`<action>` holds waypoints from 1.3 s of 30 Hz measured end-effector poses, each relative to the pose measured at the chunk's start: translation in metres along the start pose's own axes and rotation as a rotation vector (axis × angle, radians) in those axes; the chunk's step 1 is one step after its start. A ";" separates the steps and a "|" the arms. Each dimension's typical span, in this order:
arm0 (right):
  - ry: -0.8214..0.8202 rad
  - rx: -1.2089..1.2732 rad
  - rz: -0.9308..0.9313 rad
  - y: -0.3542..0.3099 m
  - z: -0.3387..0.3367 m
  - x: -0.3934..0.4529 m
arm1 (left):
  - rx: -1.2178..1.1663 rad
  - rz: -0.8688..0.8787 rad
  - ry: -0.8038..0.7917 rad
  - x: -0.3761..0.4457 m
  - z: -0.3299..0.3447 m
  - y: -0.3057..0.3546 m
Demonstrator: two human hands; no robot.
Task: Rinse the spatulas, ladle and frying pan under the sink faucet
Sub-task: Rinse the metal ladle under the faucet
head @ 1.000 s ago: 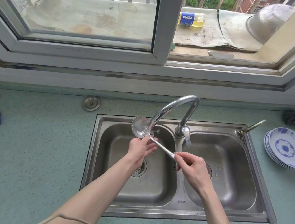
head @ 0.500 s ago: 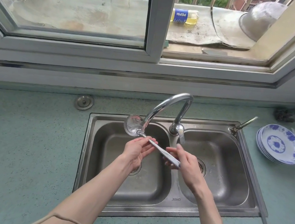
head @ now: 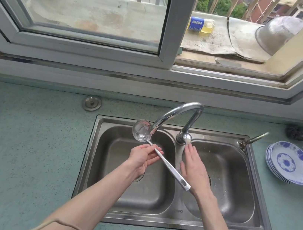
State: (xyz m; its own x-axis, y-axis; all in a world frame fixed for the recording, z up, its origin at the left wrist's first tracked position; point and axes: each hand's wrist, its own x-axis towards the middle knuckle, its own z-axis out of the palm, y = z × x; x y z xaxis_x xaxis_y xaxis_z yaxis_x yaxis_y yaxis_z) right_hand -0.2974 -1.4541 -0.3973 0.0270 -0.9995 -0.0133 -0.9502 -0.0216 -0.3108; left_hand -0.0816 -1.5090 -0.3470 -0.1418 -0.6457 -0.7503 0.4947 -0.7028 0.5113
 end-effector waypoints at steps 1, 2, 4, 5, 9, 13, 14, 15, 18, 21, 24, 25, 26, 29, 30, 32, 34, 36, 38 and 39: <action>-0.024 -0.051 -0.015 0.003 0.006 0.000 | -0.005 -0.003 -0.002 -0.001 0.001 0.000; -0.038 -0.081 -0.012 0.004 0.012 -0.001 | -0.009 -0.007 -0.005 -0.002 0.001 0.000; -0.023 -0.086 0.006 0.001 0.018 -0.005 | -0.015 -0.014 -0.017 -0.004 0.001 0.001; -0.022 -0.072 0.015 -0.003 0.019 -0.007 | -0.015 -0.016 -0.023 -0.005 0.001 0.002; 0.002 -0.074 0.059 -0.003 0.030 -0.009 | 0.000 -0.024 -0.033 -0.006 -0.004 0.003; -0.045 -0.054 0.033 0.003 0.030 -0.013 | -0.002 -0.030 -0.018 -0.007 -0.008 0.002; -0.045 -0.035 0.029 0.002 0.026 -0.013 | -0.001 -0.031 -0.013 -0.008 -0.009 0.001; -0.043 -0.011 0.041 0.000 0.022 -0.011 | 0.000 -0.031 -0.009 -0.008 -0.010 0.000; -0.011 0.229 0.220 -0.013 -0.001 -0.008 | 0.007 -0.022 0.009 -0.009 -0.013 -0.003; 0.018 0.734 0.382 -0.041 -0.035 -0.019 | 0.022 0.014 0.036 -0.010 -0.018 -0.005; -0.229 1.060 0.502 -0.075 -0.060 -0.035 | 0.053 0.066 0.086 -0.010 -0.022 -0.007; -0.299 1.046 0.501 -0.082 -0.063 -0.040 | 0.066 0.087 0.108 -0.011 -0.023 -0.007; -0.329 1.001 0.477 -0.088 -0.064 -0.045 | 0.080 0.108 0.133 -0.012 -0.024 -0.007; -0.258 0.811 0.347 -0.100 -0.056 -0.055 | 0.099 0.168 0.185 -0.015 -0.027 -0.008; -0.226 0.762 0.298 -0.102 -0.051 -0.058 | 0.100 0.182 0.196 -0.017 -0.028 -0.008; -0.189 0.751 0.247 -0.105 -0.039 -0.062 | 0.096 0.199 0.224 -0.021 -0.031 -0.008; -0.185 0.787 0.241 -0.104 -0.028 -0.064 | 0.077 0.208 0.251 -0.023 -0.034 -0.009; -0.207 0.828 0.254 -0.104 -0.025 -0.066 | 0.070 0.213 0.270 -0.024 -0.036 -0.011; -0.249 0.850 0.259 -0.102 -0.023 -0.069 | 0.104 0.216 0.296 -0.025 -0.040 -0.014; -0.267 0.863 0.262 -0.101 -0.022 -0.070 | 0.125 0.218 0.308 -0.025 -0.042 -0.015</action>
State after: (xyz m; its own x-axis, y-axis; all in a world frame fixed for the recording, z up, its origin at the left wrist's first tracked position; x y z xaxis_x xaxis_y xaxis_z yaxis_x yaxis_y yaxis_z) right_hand -0.2104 -1.3822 -0.3437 0.0166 -0.9300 -0.3673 -0.3807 0.3338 -0.8624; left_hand -0.0500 -1.4693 -0.3534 0.2278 -0.6772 -0.6996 0.3741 -0.6025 0.7050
